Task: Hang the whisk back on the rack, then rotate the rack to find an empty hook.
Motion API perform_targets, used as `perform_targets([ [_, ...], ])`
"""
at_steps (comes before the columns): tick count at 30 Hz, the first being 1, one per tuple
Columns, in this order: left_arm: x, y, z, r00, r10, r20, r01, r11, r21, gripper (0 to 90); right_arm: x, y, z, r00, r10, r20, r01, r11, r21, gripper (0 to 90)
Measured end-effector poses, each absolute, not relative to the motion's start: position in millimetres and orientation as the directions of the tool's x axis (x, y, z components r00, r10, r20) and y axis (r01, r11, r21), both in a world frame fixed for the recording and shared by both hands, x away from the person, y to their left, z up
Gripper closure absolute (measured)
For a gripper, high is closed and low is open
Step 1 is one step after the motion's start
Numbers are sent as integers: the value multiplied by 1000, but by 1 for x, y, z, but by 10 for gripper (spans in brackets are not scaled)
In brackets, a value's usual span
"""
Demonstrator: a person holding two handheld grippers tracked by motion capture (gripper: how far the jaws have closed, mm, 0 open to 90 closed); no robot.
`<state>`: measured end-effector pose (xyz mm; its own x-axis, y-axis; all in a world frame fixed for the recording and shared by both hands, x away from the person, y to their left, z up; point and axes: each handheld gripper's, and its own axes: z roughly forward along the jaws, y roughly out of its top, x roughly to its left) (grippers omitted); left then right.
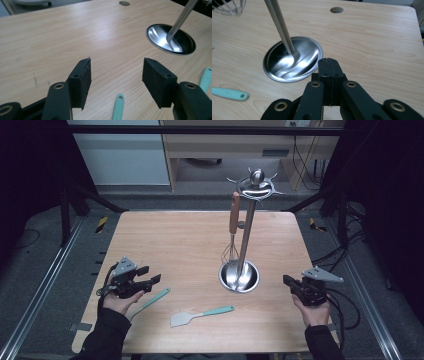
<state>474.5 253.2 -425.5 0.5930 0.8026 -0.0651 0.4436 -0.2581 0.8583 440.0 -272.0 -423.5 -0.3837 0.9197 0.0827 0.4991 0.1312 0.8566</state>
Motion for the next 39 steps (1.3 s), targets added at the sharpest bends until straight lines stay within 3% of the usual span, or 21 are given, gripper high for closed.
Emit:
perform_targets([
  [8,468,273,-441,533,840,-96,512,-230,828,399,439,-269,-408,-390,916,93,459,106,882,900],
  [39,454,302,-455,468,876,-118,572,-199,796,419,451,-234,-314,-439,892,108,231,-4,973,900],
])
